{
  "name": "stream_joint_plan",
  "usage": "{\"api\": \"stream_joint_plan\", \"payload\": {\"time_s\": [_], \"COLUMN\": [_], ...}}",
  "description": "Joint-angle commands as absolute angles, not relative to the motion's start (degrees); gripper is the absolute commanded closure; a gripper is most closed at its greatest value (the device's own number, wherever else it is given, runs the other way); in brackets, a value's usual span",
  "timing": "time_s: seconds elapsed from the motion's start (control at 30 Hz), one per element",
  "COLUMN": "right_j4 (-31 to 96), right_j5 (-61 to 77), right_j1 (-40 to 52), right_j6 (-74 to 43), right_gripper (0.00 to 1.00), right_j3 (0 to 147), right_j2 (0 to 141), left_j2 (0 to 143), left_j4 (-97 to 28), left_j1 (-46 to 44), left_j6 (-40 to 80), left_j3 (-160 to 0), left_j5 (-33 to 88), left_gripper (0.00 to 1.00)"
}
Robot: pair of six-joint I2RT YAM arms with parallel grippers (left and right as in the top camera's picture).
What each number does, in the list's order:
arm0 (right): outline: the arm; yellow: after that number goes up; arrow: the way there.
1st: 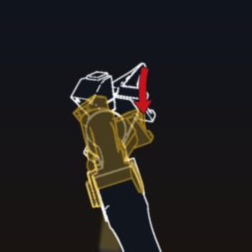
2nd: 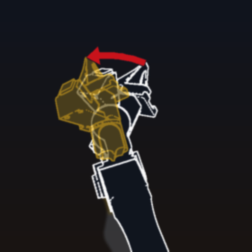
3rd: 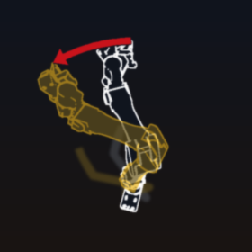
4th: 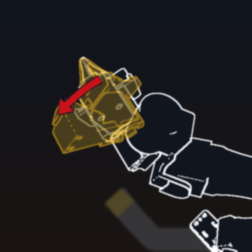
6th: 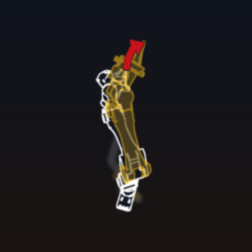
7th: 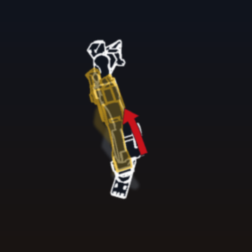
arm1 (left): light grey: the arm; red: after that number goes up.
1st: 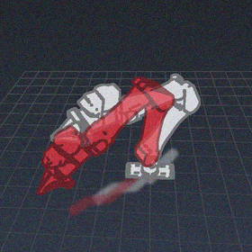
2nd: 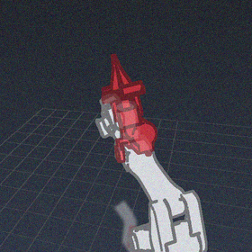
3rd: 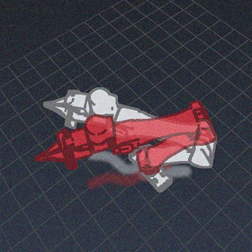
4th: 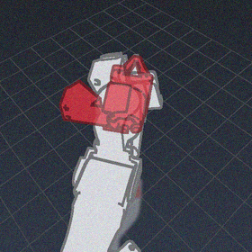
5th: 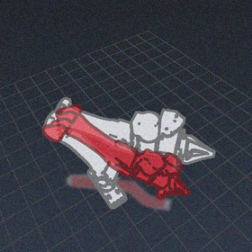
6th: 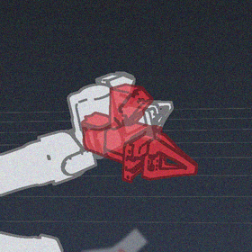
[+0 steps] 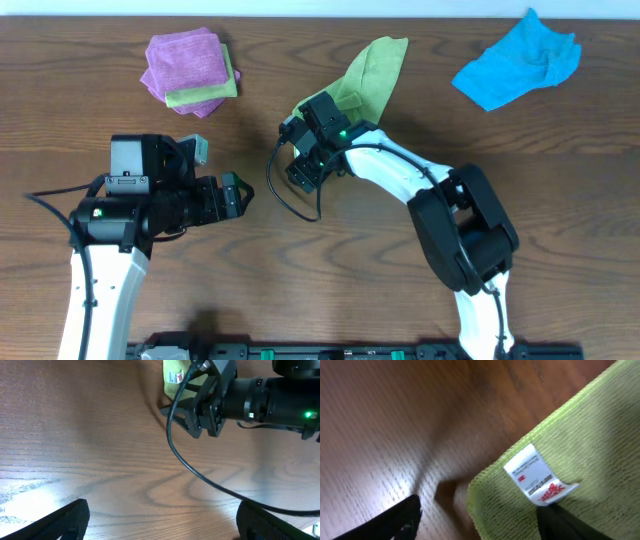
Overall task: Fold the cloth
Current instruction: 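Move the left gripper toward the green cloth held by the right gripper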
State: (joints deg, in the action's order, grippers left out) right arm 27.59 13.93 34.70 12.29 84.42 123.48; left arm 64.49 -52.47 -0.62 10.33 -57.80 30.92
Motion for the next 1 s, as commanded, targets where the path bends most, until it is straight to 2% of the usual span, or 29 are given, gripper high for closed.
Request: {"api": "stream_joint_plan", "payload": {"time_s": [0.0,0.07,0.2,0.23,0.53,0.97], "right_j4": [27.53,27.14,24.64,24.12,29.65,39.42], "right_j5": [13.30,13.30,13.30,13.28,12.95,-6.09], "right_j1": [35.18,35.18,35.24,35.33,35.88,35.29], "right_j6": [12.47,12.47,12.27,11.88,4.32,-11.75], "right_gripper": [0.33,0.42,0.89,0.99,0.99,0.99], "right_j3": [84.55,84.55,84.62,84.86,93.30,93.58], "right_j2": [126.69,127.17,127.33,127.31,122.67,111.44], "left_j2": [64.49,64.49,64.49,64.49,64.49,64.49], "left_j4": [-52.69,-52.69,-52.66,-52.66,-51.44,-47.48], "left_j1": [-0.78,-0.78,-0.78,-0.78,-0.75,-0.75], "left_j6": [10.31,10.28,9.91,8.91,4.25,4.25], "left_j3": [-59.18,-59.18,-59.18,-59.18,-59.18,-59.18], "left_j5": [31.57,31.57,31.11,31.14,29.52,29.43], "left_gripper": [0.05,0.05,0.05,0.05,0.05,0.05]}}
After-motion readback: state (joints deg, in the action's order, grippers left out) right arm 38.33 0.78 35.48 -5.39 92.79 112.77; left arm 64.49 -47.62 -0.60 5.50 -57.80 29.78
